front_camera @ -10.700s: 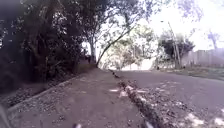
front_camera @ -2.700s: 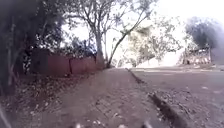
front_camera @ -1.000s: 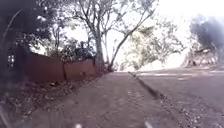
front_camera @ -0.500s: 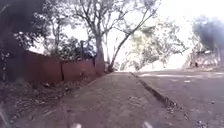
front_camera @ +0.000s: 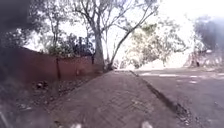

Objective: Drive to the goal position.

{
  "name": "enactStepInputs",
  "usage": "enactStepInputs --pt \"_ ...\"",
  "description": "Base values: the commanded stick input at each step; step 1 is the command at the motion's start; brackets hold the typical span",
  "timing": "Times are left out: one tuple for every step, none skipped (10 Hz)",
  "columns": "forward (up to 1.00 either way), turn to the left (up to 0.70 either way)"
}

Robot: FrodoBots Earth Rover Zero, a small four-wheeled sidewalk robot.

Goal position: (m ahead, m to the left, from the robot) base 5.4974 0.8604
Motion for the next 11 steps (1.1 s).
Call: enactStepInputs --pt "0.70 0.00" --pt "0.70 0.00" --pt "0.70 0.00" --pt "0.70 0.00" --pt "0.70 0.00" --pt "0.70 0.00" --pt "0.70 0.00" --pt "0.70 0.00" --pt "0.70 0.00" --pt "0.70 0.00" --pt "0.70 0.00"
